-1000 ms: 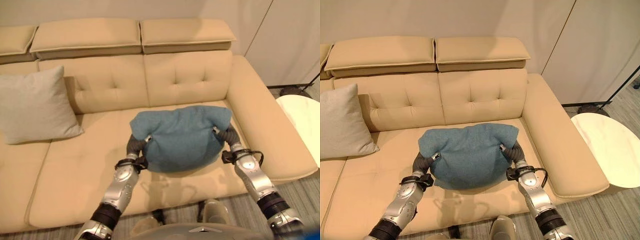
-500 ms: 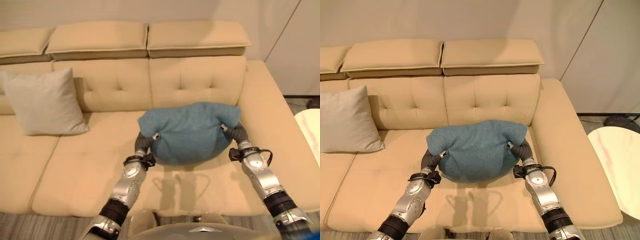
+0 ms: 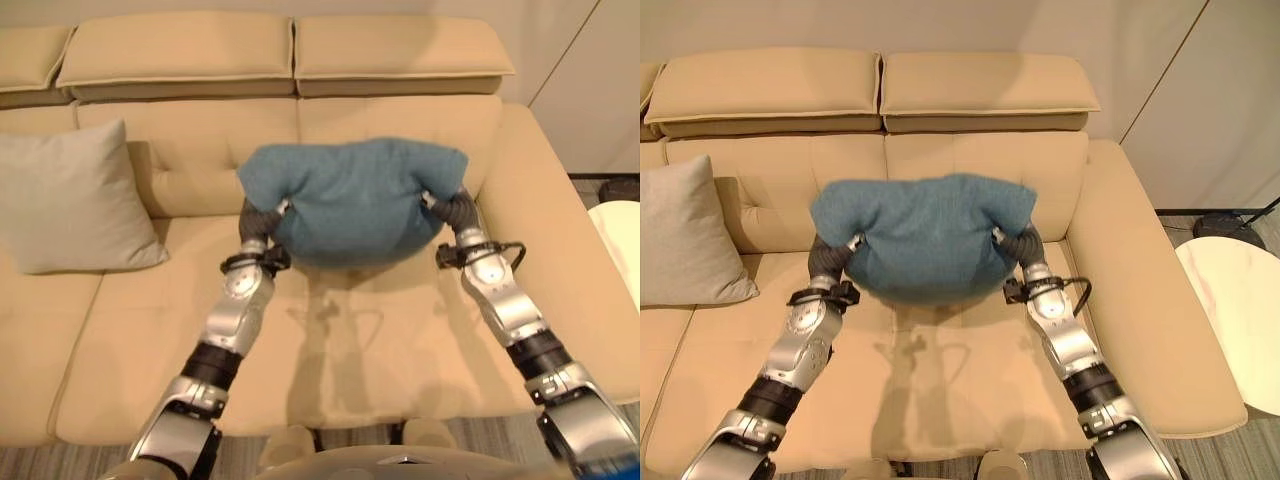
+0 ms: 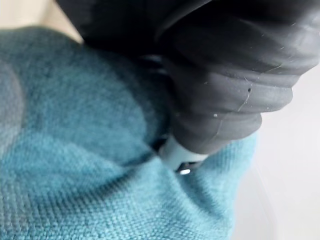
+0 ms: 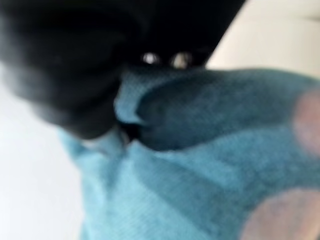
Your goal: Pick up all the scattered cushions and arrange them neatly on the sofa.
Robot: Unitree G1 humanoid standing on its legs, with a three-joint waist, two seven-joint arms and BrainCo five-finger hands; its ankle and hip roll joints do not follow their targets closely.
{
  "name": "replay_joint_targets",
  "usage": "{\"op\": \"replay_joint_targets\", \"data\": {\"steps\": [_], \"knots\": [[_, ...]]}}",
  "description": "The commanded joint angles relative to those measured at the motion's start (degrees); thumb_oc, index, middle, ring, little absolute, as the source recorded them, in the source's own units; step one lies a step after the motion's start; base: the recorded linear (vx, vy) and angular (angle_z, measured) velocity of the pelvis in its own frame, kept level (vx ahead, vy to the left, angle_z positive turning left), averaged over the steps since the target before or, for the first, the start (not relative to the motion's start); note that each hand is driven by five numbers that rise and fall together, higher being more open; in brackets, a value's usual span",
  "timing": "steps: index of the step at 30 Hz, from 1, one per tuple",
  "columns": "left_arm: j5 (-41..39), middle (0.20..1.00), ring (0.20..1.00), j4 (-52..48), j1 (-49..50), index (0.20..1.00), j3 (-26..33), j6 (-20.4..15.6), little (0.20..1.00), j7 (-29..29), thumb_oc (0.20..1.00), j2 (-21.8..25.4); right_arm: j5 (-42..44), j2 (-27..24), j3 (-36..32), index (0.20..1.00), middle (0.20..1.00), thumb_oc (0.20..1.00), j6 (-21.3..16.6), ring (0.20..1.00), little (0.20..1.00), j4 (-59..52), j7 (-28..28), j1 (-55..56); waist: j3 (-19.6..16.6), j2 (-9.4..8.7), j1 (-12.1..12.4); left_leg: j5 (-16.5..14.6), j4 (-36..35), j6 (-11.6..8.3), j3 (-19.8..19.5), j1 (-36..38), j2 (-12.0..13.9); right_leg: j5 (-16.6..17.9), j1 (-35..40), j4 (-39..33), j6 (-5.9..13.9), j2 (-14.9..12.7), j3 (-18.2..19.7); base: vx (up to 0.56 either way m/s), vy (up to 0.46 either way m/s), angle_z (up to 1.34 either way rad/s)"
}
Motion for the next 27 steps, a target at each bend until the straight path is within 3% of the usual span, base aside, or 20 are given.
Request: {"op": "replay_joint_targets", "data": {"steps": [1,5,6,9,17,27], "knots": [[4.8,0.200,0.200,-1.9,-11.6,0.200,-5.9,-6.4,0.200,0.3,0.200,-1.3,-2.0,1.8,5.2,0.200,0.200,0.200,-5.1,0.200,0.200,-2.8,0.3,-10.3,-2.7,-0.28,0.4,-2.1,0.4,-3.57,1.2,2.3,0.9,0.6,-1.5,0.3,5.64,-0.4,2.6,-0.07,0.031,-0.04],[4.6,0.200,0.200,0.4,-15.1,0.200,-6.5,-7.0,0.200,1.0,0.200,-0.8,-2.2,1.2,6.1,0.200,0.200,0.200,-5.2,0.200,0.200,-1.0,-0.1,-14.4,-1.0,0.04,0.4,-1.6,0.6,-3.64,1.0,0.4,1.0,1.1,-3.5,0.3,5.66,-0.3,2.7,-0.12,0.003,-0.02],[4.6,0.200,0.200,3.0,-19.1,0.200,-7.3,-7.9,0.200,2.2,0.200,-0.2,-2.1,0.7,7.0,0.200,0.200,0.200,-5.6,0.200,0.200,1.6,-1.2,-18.8,1.2,0.27,0.5,-0.9,1.1,-3.72,0.5,-2.6,1.2,1.9,-6.6,0.6,5.68,-0.3,2.9,-0.27,-0.029,0.00],[4.7,0.200,0.200,5.4,-23.0,0.200,-8.0,-8.7,0.200,3.4,0.200,0.6,-2.3,-0.2,7.3,0.200,0.200,0.200,-5.9,0.200,0.200,3.8,-2.4,-22.8,2.7,0.39,0.6,0.1,2.0,-3.90,-0.2,-6.7,1.3,2.9,-10.6,1.1,5.61,-0.4,3.0,-0.17,-0.024,0.07],[6.1,0.200,0.200,9.7,-29.0,0.200,-9.1,-9.5,0.200,4.4,0.200,2.9,-2.5,-1.8,8.1,0.200,0.200,0.200,-6.3,0.200,0.200,10.4,-4.0,-29.5,3.3,0.52,1.1,2.7,2.2,-4.61,-1.6,-15.9,1.8,4.4,-20.7,2.7,5.44,-0.6,2.8,-0.05,-0.024,0.03],[6.6,0.200,0.200,9.4,-26.8,0.200,-8.1,-9.6,0.200,4.0,0.200,1.6,-3.9,-2.1,7.9,0.200,0.200,0.200,-6.1,0.200,0.200,11.5,-3.5,-29.1,4.2,1.08,1.5,3.1,2.7,-5.21,-2.5,-19.6,2.2,3.9,-25.2,4.6,5.07,-1.2,2.9,0.00,-0.004,0.00]]}}
